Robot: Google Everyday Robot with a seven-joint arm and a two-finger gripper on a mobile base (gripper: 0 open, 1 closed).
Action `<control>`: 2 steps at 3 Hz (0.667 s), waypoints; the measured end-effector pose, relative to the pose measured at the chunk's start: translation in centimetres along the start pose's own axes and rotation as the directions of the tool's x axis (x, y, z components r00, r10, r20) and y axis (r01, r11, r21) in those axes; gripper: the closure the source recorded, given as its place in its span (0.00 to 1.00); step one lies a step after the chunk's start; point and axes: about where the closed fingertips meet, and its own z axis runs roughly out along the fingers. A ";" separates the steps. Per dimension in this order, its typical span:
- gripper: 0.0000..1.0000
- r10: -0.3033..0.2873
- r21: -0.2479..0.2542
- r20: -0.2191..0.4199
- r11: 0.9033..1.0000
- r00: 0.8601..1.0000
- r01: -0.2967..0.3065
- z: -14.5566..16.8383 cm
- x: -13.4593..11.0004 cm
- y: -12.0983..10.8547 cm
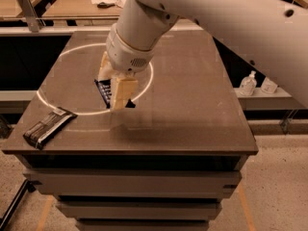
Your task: Move rxbar blueberry near rxbar chocolate
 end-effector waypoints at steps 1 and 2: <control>1.00 -0.021 -0.001 0.025 1.000 0.999 0.021 2.0 -2.1 -1.0; 1.00 -0.034 0.010 0.032 0.999 0.999 0.033 4.5 -3.2 -1.9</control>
Offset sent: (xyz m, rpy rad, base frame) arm 0.0185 0.0843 -0.0440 0.0452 -0.0313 0.0373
